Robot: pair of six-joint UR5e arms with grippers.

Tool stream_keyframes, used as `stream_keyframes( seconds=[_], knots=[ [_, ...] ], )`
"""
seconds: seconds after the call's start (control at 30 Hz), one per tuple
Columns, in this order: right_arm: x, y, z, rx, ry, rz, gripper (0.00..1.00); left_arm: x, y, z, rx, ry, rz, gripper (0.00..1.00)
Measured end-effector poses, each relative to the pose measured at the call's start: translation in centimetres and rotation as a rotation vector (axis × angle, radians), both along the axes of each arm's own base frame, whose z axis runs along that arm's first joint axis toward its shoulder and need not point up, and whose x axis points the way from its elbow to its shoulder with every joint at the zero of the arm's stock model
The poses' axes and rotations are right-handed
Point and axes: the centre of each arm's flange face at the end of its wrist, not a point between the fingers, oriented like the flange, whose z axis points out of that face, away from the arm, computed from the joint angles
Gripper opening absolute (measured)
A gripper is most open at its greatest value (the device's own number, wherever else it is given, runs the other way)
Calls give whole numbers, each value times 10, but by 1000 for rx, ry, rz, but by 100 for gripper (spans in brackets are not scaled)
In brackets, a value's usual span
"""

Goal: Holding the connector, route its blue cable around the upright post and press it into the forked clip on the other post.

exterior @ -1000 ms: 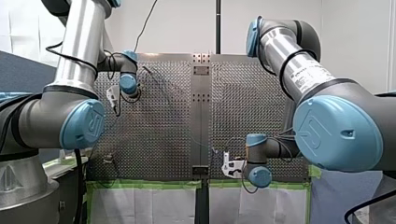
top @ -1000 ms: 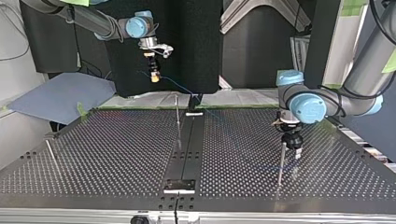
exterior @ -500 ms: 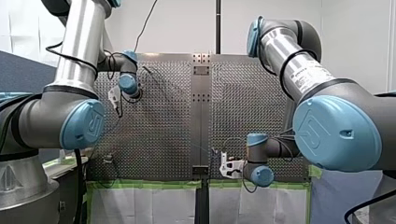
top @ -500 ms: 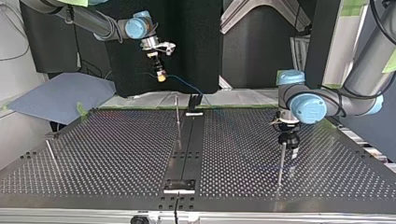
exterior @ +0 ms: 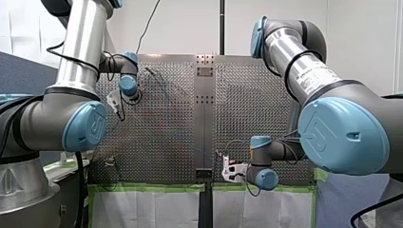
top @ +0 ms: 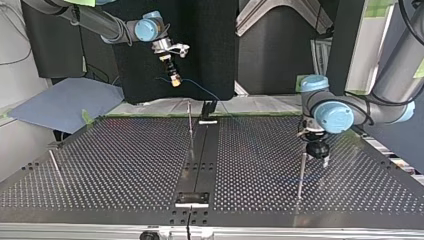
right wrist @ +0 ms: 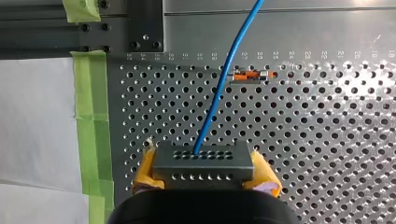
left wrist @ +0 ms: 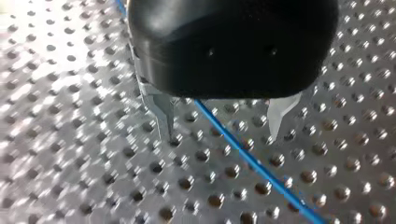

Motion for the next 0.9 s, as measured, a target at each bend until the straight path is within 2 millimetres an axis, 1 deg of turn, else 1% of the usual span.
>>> stream_keyframes(
  seconds=[0.3,0.57,0.9],
  knots=[
    [0,1,-1,3,9,2,0,-2,13,0,-23,-9,92,100],
    [0,2,-1,3,13,3,0,-1,18,1,1,-10,117,100],
    [2,4,-1,1,12,8,0,-6,25,-12,11,-15,147,100]
  ],
)
